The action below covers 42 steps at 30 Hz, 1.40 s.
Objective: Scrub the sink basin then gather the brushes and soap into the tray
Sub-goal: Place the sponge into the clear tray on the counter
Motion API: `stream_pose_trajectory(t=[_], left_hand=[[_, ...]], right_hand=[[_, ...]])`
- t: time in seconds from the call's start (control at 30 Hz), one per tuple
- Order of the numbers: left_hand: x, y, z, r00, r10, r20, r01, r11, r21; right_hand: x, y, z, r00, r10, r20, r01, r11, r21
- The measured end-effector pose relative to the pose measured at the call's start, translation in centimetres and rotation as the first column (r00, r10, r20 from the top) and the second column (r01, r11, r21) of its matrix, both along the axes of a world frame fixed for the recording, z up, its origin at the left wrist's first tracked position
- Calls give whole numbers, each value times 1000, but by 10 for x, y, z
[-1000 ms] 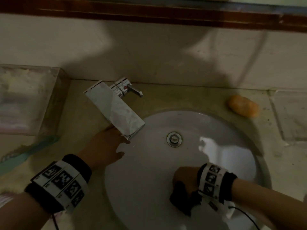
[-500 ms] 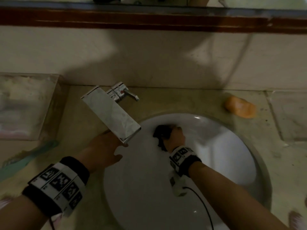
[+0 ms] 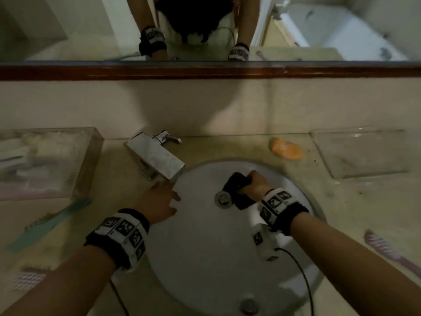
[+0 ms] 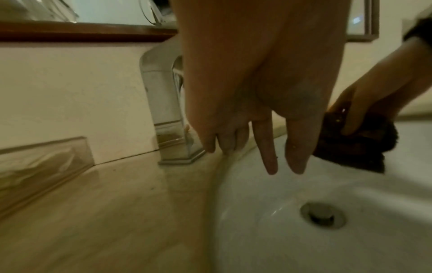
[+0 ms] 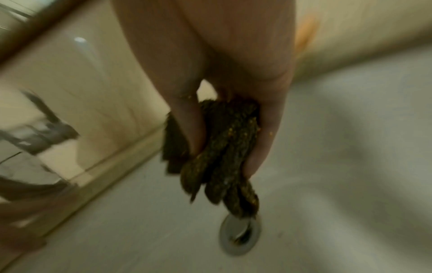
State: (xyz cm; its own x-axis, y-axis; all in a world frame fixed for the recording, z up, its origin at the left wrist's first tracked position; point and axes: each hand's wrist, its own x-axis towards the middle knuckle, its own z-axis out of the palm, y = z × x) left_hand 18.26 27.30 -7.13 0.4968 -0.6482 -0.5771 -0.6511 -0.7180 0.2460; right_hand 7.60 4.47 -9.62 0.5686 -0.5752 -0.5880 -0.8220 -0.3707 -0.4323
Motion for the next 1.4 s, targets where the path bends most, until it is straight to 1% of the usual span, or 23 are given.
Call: stream_pose_trajectory(t=[0.1,0.17,0.2,0.23,0.3,0.4,0.43,0.5,0.53,0.57,0.63,0.67,0.77,0.8,0.9,0.97,1.03,1.1,1.17,1.2,1.23,1.33,1.4], left_hand=[[-27,-6,10,993,56,-108,-71,987,-144],[-45,-13,23,977,128,-171,-170,950,-261],[-53,-16,31,953,181,-242,-252,919,-303],[-60,-20,39,908,233,-349,-352,875,-331],[-71,-29,55,775,288,-562,-529,783,-327],[-84,-45,79,660,307,-686,-642,704,-303],[-88,-50,86,591,302,-748,-687,674,-271],[-96,-62,99,423,257,-869,-759,624,-185],[-99,-68,103,375,230,-898,-769,618,-163],[-102,-74,105,362,210,-908,-765,623,-161],[-108,-87,108,369,169,-914,-755,627,-189],[-112,-94,108,368,168,-915,-765,613,-195],[-125,-118,106,379,224,-898,-810,549,-205],[-129,-128,102,407,247,-880,-814,534,-226],[-139,-150,94,543,300,-784,-776,537,-331],[-150,-176,88,571,297,-765,-758,550,-352],[-164,-205,87,571,274,-774,-742,575,-344],[-177,-238,83,551,262,-792,-751,570,-334],[-190,-267,80,532,254,-808,-766,552,-330],[-195,-280,78,518,246,-820,-775,540,-328],[-198,-292,76,508,237,-828,-781,533,-327],[-200,-321,74,498,206,-843,-785,520,-337],[-196,-339,71,494,239,-836,-806,486,-338]], right_hand=[[-35,0,30,989,101,107,-95,994,-59],[-56,4,46,973,136,188,-114,986,-125],[-65,6,54,964,141,223,-111,983,-144],[-72,9,62,955,133,264,-97,985,-146],[-84,14,79,919,134,370,-68,980,-186],[-95,20,101,835,199,512,-32,948,-315],[-98,22,107,807,228,545,-24,934,-356],[-103,23,116,749,296,592,-19,903,-428],[-106,24,122,727,339,597,-26,882,-471],[-108,24,125,714,380,588,-40,861,-508],[-113,22,129,686,456,568,-95,829,-551],[-117,20,129,677,470,567,-101,822,-561],[-134,3,118,676,457,577,-126,844,-521],[-142,-7,111,675,456,579,-154,856,-494],[-167,-35,100,683,388,619,-196,914,-356],[-187,-67,94,715,296,634,-150,950,-274],[-204,-104,91,751,200,630,-132,979,-153],[-213,-137,90,790,92,605,-162,985,62],[-219,-165,93,824,-33,566,-160,944,287],[-219,-178,95,820,-80,567,-150,926,348],[-219,-191,97,811,-99,576,-135,927,350],[-212,-231,98,792,-67,607,-83,973,216],[-204,-250,97,796,-72,601,-81,971,225]])
